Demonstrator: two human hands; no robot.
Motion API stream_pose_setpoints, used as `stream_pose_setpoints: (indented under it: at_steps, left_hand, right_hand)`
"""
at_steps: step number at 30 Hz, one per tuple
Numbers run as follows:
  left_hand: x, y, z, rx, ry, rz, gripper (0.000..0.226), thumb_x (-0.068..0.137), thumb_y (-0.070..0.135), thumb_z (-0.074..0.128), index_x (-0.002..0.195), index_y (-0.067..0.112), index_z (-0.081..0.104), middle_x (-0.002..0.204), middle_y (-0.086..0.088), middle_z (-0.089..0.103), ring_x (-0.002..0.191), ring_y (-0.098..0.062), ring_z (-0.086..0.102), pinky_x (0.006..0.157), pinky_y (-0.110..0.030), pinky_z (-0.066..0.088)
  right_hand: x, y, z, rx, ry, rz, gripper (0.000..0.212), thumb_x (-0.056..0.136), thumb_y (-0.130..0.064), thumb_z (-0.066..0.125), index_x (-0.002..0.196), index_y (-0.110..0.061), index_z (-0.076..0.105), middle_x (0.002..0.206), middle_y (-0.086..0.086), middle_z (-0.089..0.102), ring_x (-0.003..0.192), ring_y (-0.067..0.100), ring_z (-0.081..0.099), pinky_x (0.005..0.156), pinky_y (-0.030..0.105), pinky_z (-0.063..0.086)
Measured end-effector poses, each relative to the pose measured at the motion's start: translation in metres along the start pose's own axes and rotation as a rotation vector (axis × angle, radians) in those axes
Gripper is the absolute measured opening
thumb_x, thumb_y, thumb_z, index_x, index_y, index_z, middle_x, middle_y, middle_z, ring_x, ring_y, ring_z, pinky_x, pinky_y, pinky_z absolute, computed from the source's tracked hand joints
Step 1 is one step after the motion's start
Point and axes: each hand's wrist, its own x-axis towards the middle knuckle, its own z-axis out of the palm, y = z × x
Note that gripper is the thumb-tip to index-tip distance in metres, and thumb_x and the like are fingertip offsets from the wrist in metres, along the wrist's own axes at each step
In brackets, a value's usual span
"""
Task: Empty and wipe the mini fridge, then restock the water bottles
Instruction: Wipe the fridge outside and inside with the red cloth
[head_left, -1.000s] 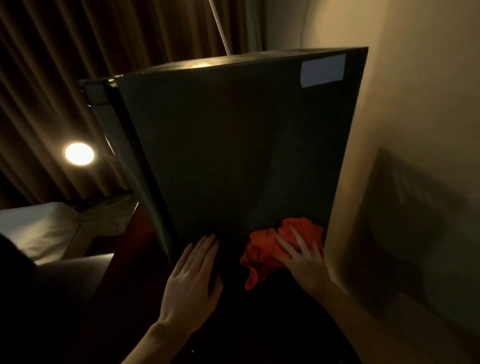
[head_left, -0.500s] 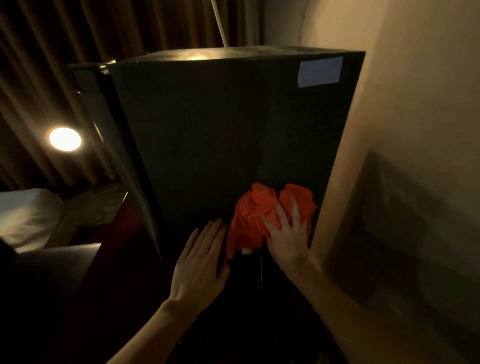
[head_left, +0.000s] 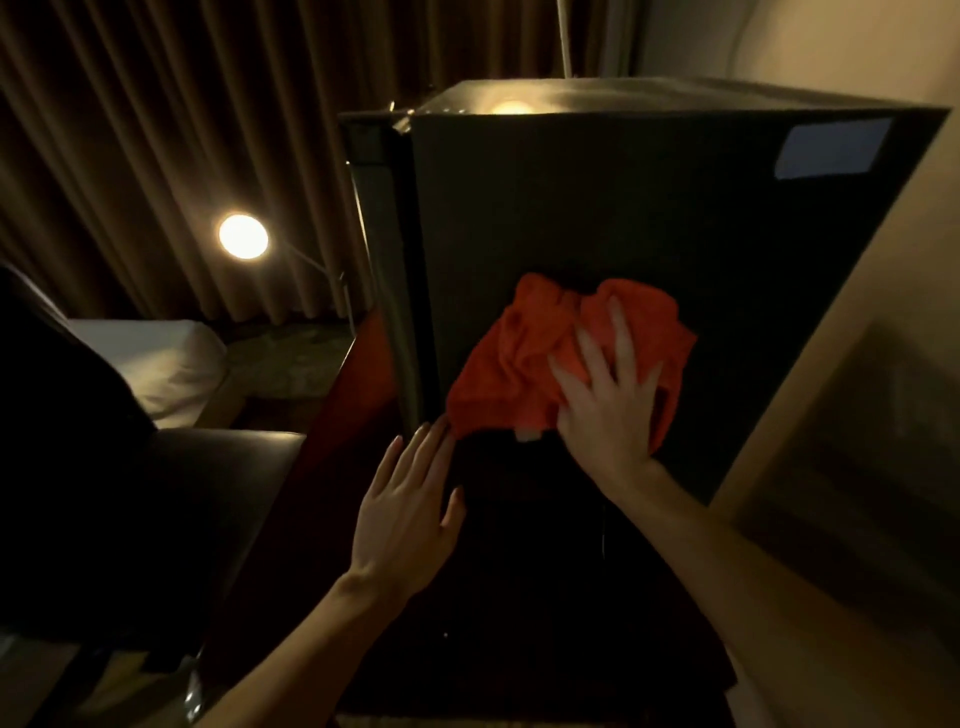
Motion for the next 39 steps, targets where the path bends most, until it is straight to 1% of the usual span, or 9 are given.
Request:
stream_pose_setpoints:
  at_steps: [4, 6, 9, 13, 18, 22, 28, 32, 39]
  left_hand:
    - [-0.009, -0.011, -0.005, -0.019, 0.012, -0.031, 0.065, 0.099, 0.05, 0.028, 0.156, 0.02, 0.017, 0.163, 0.002, 0.01, 0.15, -0.011, 0.008, 0.122, -0.035, 0.005]
    - [-0.019, -0.022, -0.005, -0.012, 0.007, -0.04, 0.065, 0.099, 0.05, 0.028, 0.156, 0.02, 0.018, 0.163, 0.002, 0.011, 0.15, -0.011, 0.009, 0.122, -0.036, 0.007]
    - [-0.038, -0.044, -0.008, 0.02, 0.006, -0.079, 0.065, 0.1, 0.05, 0.03, 0.156, 0.019, 0.019, 0.163, 0.001, 0.014, 0.15, -0.012, 0.011, 0.121, -0.037, 0.01]
    - [-0.055, -0.068, -0.012, 0.018, 0.002, -0.147, 0.065, 0.1, 0.051, 0.031, 0.155, 0.02, 0.018, 0.163, 0.001, 0.016, 0.15, -0.011, 0.012, 0.12, -0.036, 0.01]
    - [-0.052, -0.072, -0.023, -0.033, 0.036, -0.14, 0.065, 0.099, 0.05, 0.033, 0.154, 0.02, 0.019, 0.162, 0.0, 0.02, 0.149, -0.01, 0.015, 0.118, -0.036, 0.014]
    - [-0.037, -0.072, -0.036, -0.076, 0.057, -0.122, 0.065, 0.099, 0.05, 0.032, 0.155, 0.02, 0.016, 0.162, 0.001, 0.017, 0.149, -0.011, 0.014, 0.119, -0.037, 0.012]
    - [-0.018, -0.078, -0.059, -0.127, 0.082, -0.103, 0.067, 0.099, 0.052, 0.028, 0.156, 0.021, 0.014, 0.163, 0.004, 0.009, 0.15, -0.01, 0.007, 0.123, -0.036, 0.008]
    - [-0.016, -0.087, -0.069, -0.162, 0.078, -0.092, 0.066, 0.099, 0.053, 0.027, 0.156, 0.022, 0.014, 0.163, 0.003, 0.011, 0.15, -0.01, 0.008, 0.123, -0.037, 0.009]
    - [-0.014, -0.092, -0.099, -0.263, 0.074, -0.095, 0.067, 0.096, 0.054, 0.027, 0.154, 0.02, 0.022, 0.162, 0.002, 0.017, 0.148, -0.012, 0.017, 0.121, -0.038, 0.015]
  right_hand:
    - [-0.048, -0.009, 0.04, -0.07, -0.359, -0.306, 0.084, 0.04, -0.051, 0.091, 0.118, -0.031, 0.068, 0.146, 0.0, 0.038, 0.141, 0.032, 0.025, 0.082, 0.077, 0.037]
    - [-0.069, -0.013, 0.053, -0.099, -0.511, -0.353, 0.084, 0.035, -0.044, 0.096, 0.114, -0.031, 0.071, 0.146, -0.002, 0.044, 0.147, 0.029, 0.016, 0.085, 0.074, 0.039]
    - [-0.08, -0.013, 0.056, -0.094, -0.476, -0.412, 0.063, 0.054, -0.033, 0.091, 0.113, -0.028, 0.071, 0.145, -0.001, 0.047, 0.15, 0.024, -0.004, 0.09, 0.073, 0.037]
    - [-0.069, -0.005, 0.041, -0.121, -0.411, -0.467, 0.057, 0.061, -0.045, 0.084, 0.114, -0.028, 0.071, 0.148, 0.0, 0.037, 0.15, 0.023, -0.001, 0.089, 0.07, 0.041]
    - [-0.004, -0.018, -0.002, -0.164, -0.21, -0.266, 0.073, 0.038, -0.017, 0.09, 0.109, -0.02, 0.072, 0.142, 0.007, 0.043, 0.137, 0.034, 0.03, 0.082, 0.079, 0.036]
    - [0.058, -0.039, -0.028, -0.123, -0.013, -0.076, 0.065, 0.063, -0.012, 0.07, 0.126, -0.021, 0.061, 0.15, 0.011, 0.034, 0.142, 0.037, 0.017, 0.096, 0.079, 0.019]
    - [0.036, -0.053, -0.017, -0.183, -0.166, -0.225, 0.066, 0.05, -0.023, 0.087, 0.115, -0.025, 0.07, 0.145, 0.008, 0.041, 0.138, 0.038, 0.025, 0.092, 0.083, 0.017]
    - [0.029, -0.051, -0.028, -0.212, -0.321, -0.276, 0.08, 0.029, -0.03, 0.095, 0.107, -0.026, 0.074, 0.138, 0.007, 0.048, 0.131, 0.035, 0.035, 0.086, 0.083, 0.03]
    - [0.033, -0.061, -0.065, -0.113, -0.272, -0.052, 0.062, 0.072, -0.037, 0.079, 0.129, -0.027, 0.057, 0.144, 0.006, 0.04, 0.133, 0.037, 0.032, 0.089, 0.07, 0.044]
